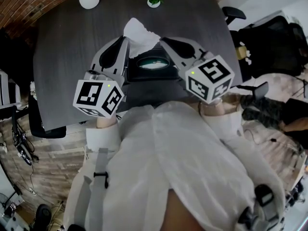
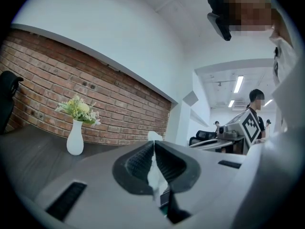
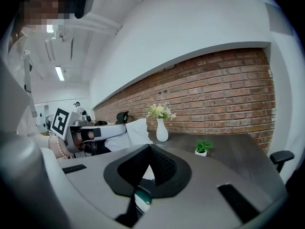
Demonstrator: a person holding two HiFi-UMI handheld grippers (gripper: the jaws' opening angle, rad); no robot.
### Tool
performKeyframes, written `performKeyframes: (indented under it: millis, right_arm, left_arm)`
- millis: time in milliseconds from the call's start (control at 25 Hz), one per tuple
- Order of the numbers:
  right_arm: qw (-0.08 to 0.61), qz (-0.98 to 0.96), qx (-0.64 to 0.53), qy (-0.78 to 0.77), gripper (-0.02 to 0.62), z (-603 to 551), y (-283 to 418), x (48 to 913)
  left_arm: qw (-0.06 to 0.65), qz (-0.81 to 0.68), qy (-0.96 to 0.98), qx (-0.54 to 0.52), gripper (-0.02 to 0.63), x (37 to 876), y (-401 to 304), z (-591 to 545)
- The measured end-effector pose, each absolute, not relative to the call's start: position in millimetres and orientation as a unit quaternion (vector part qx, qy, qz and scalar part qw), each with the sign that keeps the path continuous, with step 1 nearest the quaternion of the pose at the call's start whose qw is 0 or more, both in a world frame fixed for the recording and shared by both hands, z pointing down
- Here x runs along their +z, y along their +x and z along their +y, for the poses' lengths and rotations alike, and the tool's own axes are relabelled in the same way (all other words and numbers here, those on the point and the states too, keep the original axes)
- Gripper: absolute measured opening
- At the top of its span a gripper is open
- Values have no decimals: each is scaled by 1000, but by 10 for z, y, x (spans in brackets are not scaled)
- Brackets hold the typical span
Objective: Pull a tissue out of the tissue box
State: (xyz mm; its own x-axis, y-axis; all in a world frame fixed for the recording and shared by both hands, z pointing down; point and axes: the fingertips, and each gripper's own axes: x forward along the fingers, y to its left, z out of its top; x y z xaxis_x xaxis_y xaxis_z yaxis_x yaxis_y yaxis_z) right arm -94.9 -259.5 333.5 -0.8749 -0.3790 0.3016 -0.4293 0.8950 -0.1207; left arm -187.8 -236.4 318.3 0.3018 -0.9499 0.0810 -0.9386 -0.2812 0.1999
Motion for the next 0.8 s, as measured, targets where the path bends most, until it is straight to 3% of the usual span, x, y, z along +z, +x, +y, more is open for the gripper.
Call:
performKeyframes:
  millis: [800]
  right_arm:
    - [138, -967, 97, 189, 5, -2444, -934, 3405]
  left_arm:
    - [116, -571, 812, -12, 9, 3289, -1781, -2327]
